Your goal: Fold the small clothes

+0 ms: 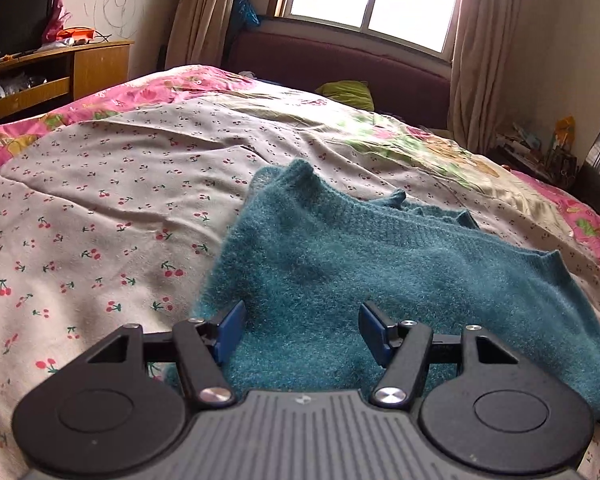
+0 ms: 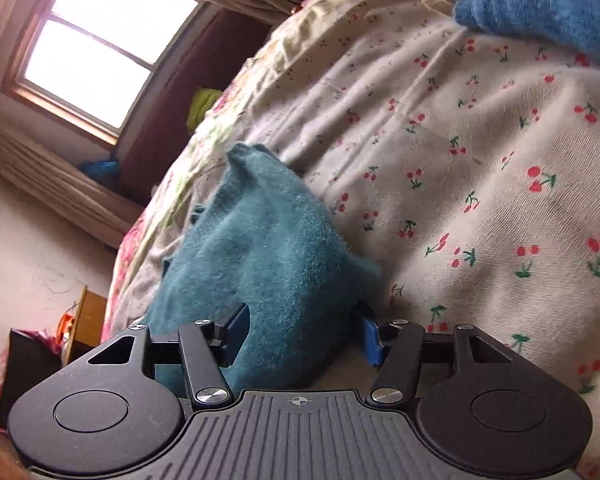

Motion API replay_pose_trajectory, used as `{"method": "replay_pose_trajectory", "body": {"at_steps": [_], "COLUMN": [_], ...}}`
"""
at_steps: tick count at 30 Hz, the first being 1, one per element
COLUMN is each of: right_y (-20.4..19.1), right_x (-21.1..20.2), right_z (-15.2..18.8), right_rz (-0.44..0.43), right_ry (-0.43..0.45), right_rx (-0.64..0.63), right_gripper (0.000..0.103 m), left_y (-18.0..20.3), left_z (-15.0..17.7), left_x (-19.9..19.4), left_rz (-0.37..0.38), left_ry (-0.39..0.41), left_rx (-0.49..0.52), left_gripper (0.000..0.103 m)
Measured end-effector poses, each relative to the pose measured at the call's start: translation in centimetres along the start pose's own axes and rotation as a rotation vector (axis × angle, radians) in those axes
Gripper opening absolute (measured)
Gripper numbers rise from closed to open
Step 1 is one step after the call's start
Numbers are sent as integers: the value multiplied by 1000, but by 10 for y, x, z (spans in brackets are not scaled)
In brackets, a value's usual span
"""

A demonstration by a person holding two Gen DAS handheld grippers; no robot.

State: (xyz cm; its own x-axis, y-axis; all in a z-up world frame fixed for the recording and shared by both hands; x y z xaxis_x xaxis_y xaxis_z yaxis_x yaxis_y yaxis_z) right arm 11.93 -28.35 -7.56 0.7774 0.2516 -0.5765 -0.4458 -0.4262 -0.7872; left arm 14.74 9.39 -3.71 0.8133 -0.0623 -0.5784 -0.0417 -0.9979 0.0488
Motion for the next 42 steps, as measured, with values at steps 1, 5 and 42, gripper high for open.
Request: {"method": "replay_pose_trajectory", "body": {"at_steps": [1, 5, 42], "right_y": [-1, -10, -10], "right_x": [3, 6, 4], "right_z": [0, 0, -12], "right_rz": [4, -16, -91], "right_ry": [7, 32, 75], "right_rx": [4, -16, -29], "right_gripper": [58, 64, 58], "left_y": [2, 10, 50], "left_z": [1, 5, 2], "left_x": [1, 7, -15], "left_rz": [-2, -31, 9], "left_ry": [-4, -29, -40], "left_rx": [11, 73, 168], "left_gripper": [73, 74, 77]}}
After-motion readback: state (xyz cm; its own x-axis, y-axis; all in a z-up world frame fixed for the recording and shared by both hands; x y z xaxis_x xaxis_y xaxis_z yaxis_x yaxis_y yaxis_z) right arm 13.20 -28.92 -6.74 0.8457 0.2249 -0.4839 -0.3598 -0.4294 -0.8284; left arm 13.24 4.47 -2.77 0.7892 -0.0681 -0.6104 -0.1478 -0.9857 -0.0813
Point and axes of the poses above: each gripper's, at about its wrist camera, not at the fingertips, and x roughly the way its jaws point, y to its right, z to its underside, the point moved 7 cm from there along x, roughly the way its jaws point, and after that the axes turned 11 degrees about x, right-handed, at the moved point
